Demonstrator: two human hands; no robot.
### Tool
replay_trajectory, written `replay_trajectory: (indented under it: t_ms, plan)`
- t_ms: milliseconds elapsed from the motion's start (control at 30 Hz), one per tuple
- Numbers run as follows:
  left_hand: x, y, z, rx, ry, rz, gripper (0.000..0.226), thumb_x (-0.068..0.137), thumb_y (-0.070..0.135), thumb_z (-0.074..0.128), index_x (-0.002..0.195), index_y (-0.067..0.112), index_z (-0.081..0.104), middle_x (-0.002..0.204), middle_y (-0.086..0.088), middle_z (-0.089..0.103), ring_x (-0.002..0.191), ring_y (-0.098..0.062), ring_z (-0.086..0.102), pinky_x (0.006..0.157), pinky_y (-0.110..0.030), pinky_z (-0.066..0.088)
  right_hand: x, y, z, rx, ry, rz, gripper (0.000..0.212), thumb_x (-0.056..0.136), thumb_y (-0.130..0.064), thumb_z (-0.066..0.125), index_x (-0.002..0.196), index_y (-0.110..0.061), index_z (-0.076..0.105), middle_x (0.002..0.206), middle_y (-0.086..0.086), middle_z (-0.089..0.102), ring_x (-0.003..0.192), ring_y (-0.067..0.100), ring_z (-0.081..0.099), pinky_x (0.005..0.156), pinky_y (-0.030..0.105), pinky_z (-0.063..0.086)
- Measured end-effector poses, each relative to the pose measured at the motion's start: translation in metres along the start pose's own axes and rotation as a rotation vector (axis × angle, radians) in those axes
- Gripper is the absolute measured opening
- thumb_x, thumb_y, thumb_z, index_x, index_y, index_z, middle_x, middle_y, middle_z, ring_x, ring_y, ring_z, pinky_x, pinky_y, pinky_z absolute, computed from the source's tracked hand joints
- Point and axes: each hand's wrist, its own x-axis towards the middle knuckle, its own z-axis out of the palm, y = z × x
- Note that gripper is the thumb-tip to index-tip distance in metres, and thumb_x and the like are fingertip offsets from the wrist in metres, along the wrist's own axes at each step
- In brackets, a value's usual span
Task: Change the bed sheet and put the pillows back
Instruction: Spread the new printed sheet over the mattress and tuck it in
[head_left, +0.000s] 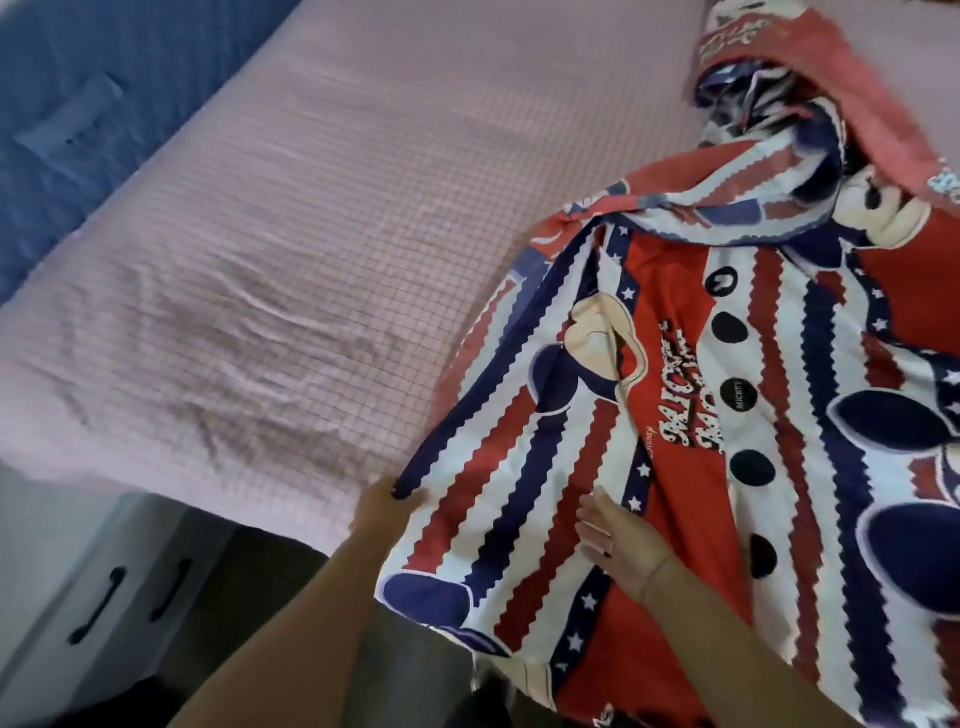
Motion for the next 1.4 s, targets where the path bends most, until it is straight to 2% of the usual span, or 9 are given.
replay_trajectory:
  t_ms: [233, 367, 500, 633, 767, 933, 1100, 1267, 1400]
  plan:
    - [-0.027, -0.010, -0.024, -0.064, 0.167, 0.021, 0.014, 0.091, 0.031, 0.066, 0.092, 0.019, 0.073, 0.077, 0.001, 0.069, 0.065, -0.020, 0.064, 0.062, -0.029, 0.055, -0.006, -0.021, 0.030, -0.088, -0.046, -0.060, 0.044, 0.099, -0.041, 0.047, 0.129, -0.010, 0.056, 0.125, 0.006, 0.059, 0.118, 0.019, 0.055, 0.105, 0.039, 0.042]
    - [-0.057, 0.003, -0.040, -0.124, 0.279, 0.115, 0.012, 0.092, 0.031, 0.064, 0.087, 0.024, 0.072, 0.078, 0.007, 0.069, 0.067, -0.016, 0.064, 0.073, -0.031, 0.059, -0.013, -0.050, 0.062, -0.162, -0.124, -0.128, 0.039, 0.099, -0.042, 0.047, 0.124, -0.015, 0.057, 0.123, 0.002, 0.060, 0.112, 0.014, 0.057, 0.098, 0.032, 0.044]
    - [-0.088, 0.029, -0.062, -0.171, 0.327, 0.271, 0.018, 0.095, 0.033, 0.056, 0.092, 0.022, 0.071, 0.076, 0.012, 0.067, 0.062, -0.012, 0.063, 0.062, -0.017, 0.053, -0.027, -0.080, 0.095, -0.454, -0.153, -0.417, 0.024, 0.098, -0.025, 0.052, 0.122, -0.028, 0.056, 0.134, 0.000, 0.054, 0.118, 0.016, 0.056, 0.101, 0.031, 0.046]
    - [-0.123, 0.058, -0.106, -0.207, 0.248, 0.410, 0.022, 0.097, 0.028, 0.057, 0.076, 0.032, 0.065, 0.058, 0.022, 0.060, 0.047, 0.001, 0.058, 0.046, -0.007, 0.041, -0.054, -0.128, 0.130, -0.771, -0.282, -0.666, 0.058, 0.083, -0.030, 0.073, 0.134, -0.037, 0.047, 0.147, -0.011, 0.036, 0.110, 0.010, 0.060, 0.098, 0.026, 0.045]
    - [-0.161, 0.082, -0.170, -0.166, 0.161, 0.446, 0.007, 0.089, 0.027, 0.068, 0.087, 0.023, 0.074, 0.059, 0.007, 0.065, 0.034, -0.001, 0.045, 0.035, -0.011, 0.032, -0.079, -0.182, 0.167, -1.161, -0.485, -0.712, 0.078, 0.077, -0.042, 0.078, 0.142, -0.044, 0.035, 0.152, -0.016, 0.030, 0.121, 0.014, 0.055, 0.107, 0.032, 0.041]
    - [-0.190, 0.080, -0.252, -0.080, 0.222, 0.471, 0.006, 0.087, 0.027, 0.070, 0.081, 0.027, 0.072, 0.049, 0.016, 0.062, 0.034, -0.001, 0.047, 0.033, -0.013, 0.033, -0.092, -0.225, 0.208, -1.500, -0.485, -0.713, 0.022, 0.084, -0.032, 0.072, 0.103, -0.024, 0.066, 0.099, -0.005, 0.070, 0.091, 0.012, 0.066, 0.081, 0.016, 0.049]
    - [-0.181, 0.048, -0.315, -0.056, 0.326, 0.374, 0.014, 0.088, 0.029, 0.068, 0.078, 0.019, 0.072, 0.045, 0.016, 0.058, 0.035, 0.000, 0.048, 0.035, -0.009, 0.033, -0.083, -0.244, 0.238, -1.351, -0.381, -0.772, 0.025, 0.084, -0.027, 0.073, 0.094, -0.004, 0.071, 0.090, 0.018, 0.071, 0.074, 0.016, 0.062, 0.079, 0.025, 0.052]
    - [-0.142, 0.002, -0.349, -0.220, 0.362, 0.328, 0.022, 0.092, 0.030, 0.063, 0.074, 0.018, 0.067, 0.065, -0.005, 0.063, 0.054, -0.013, 0.048, 0.047, -0.021, 0.039, -0.081, -0.257, 0.277, -1.327, -0.303, -0.741, 0.018, 0.083, -0.027, 0.075, 0.082, -0.011, 0.067, 0.060, 0.004, 0.060, 0.054, 0.016, 0.050, 0.060, 0.028, 0.046]
    - [-0.106, -0.022, -0.386, -0.349, 0.455, 0.332, 0.028, 0.096, 0.022, 0.059, 0.068, 0.017, 0.059, 0.051, 0.010, 0.050, 0.050, -0.009, 0.039, 0.042, -0.013, 0.032, -0.074, -0.271, 0.298, -1.466, -0.214, -0.777, 0.024, 0.083, -0.029, 0.074, 0.080, -0.006, 0.068, 0.056, 0.006, 0.057, 0.053, 0.018, 0.052, 0.057, 0.027, 0.042]
